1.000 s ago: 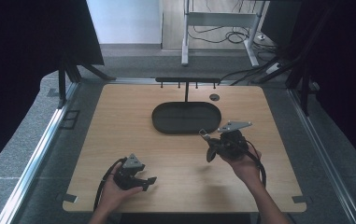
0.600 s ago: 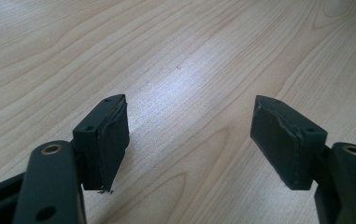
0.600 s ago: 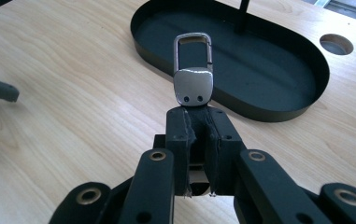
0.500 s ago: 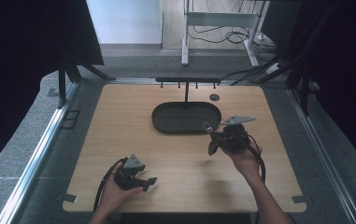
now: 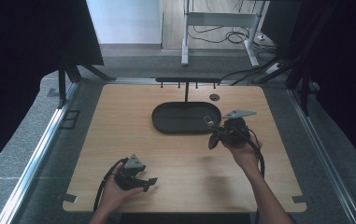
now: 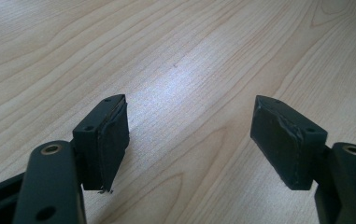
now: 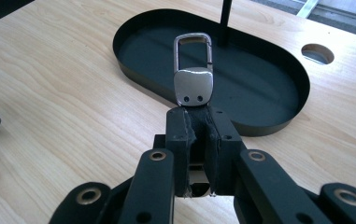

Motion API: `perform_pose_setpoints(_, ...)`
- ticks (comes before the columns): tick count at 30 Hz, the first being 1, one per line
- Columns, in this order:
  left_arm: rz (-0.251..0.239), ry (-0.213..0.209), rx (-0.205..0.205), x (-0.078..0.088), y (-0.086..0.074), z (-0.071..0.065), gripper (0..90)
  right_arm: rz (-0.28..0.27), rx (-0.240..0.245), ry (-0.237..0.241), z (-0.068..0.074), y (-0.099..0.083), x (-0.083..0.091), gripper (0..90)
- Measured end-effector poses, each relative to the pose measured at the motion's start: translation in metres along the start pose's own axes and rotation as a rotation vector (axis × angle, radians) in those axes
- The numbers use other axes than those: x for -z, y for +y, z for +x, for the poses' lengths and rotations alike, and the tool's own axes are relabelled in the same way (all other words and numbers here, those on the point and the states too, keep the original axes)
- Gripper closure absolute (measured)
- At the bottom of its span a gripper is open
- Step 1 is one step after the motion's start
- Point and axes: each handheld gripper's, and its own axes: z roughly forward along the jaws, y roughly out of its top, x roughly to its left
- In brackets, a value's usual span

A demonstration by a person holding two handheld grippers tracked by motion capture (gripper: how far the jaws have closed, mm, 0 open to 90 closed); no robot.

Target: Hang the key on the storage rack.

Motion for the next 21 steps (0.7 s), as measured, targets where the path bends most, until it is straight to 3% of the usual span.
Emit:
perform_pose_setpoints(14, 0.004, -0.007, 0.011, -0.003, -0.001, 0.000, 28.8, -0.013, -0.016, -0.021, -0.007, 0.011, -0.005, 80.7)
perform_pose_setpoints(21, 0.009, -0.010, 0.006, -0.005, -0.001, 0.000, 28.8, -0.023, -0.031, -0.006, -0.011, 0.017, -0.006, 80.7)
